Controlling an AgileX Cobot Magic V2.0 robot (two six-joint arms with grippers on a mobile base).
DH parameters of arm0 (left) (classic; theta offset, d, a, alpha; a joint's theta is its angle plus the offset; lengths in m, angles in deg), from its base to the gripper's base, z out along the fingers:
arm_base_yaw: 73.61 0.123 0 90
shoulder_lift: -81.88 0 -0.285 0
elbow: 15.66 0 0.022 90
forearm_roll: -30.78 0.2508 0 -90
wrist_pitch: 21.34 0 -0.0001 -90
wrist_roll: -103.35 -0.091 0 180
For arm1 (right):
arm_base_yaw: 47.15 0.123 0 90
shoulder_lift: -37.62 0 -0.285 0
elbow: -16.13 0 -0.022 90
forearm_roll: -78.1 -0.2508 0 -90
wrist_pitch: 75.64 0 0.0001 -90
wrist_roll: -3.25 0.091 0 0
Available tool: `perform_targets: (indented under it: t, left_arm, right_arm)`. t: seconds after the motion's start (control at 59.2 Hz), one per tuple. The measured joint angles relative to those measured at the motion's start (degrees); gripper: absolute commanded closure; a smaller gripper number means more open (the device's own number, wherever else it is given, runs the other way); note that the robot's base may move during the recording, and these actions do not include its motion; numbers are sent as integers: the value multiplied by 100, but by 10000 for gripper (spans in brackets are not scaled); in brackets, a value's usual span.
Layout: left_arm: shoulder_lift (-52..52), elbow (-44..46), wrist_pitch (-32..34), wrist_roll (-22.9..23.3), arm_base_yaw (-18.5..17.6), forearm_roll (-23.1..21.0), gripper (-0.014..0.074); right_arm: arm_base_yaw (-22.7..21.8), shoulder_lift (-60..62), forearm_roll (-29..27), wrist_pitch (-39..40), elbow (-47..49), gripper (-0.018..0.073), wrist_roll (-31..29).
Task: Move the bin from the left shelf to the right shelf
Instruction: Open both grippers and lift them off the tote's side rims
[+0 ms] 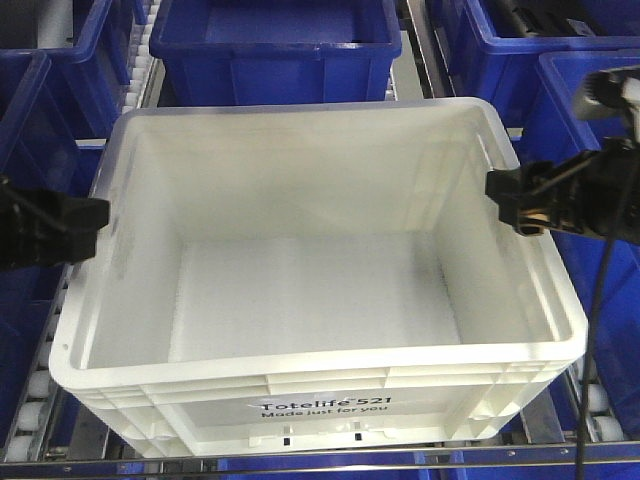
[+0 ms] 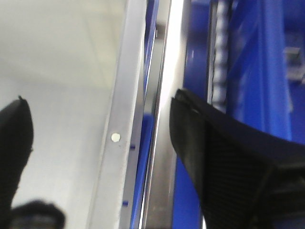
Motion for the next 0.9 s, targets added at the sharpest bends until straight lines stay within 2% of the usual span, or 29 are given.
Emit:
perform_targets:
  t: [0.237,0.389,0.609,0.727,0.896]
  left_arm:
    - [1394,-1160,1083,-63,0,-42,231]
    - [2673,-1891,1268,-99,0,-59,231]
    - [4260,-2724,1425,-111,0,-59,231]
    - [4602,-2798,1630,-131,0,50,231]
    - [4616,-2822,1703,-142,0,63,231]
  right_arm:
    - [0,1204,-13,1333,-1241,10,-435]
    - [0,2218,-18,1975,-2237,10,-555]
    - [0,3573,-18,2270,-3419,10,-792]
    - [0,3835,-18,2707,-3613,10,-824]
    - [0,3844,-25,2816,-3632,10,-837]
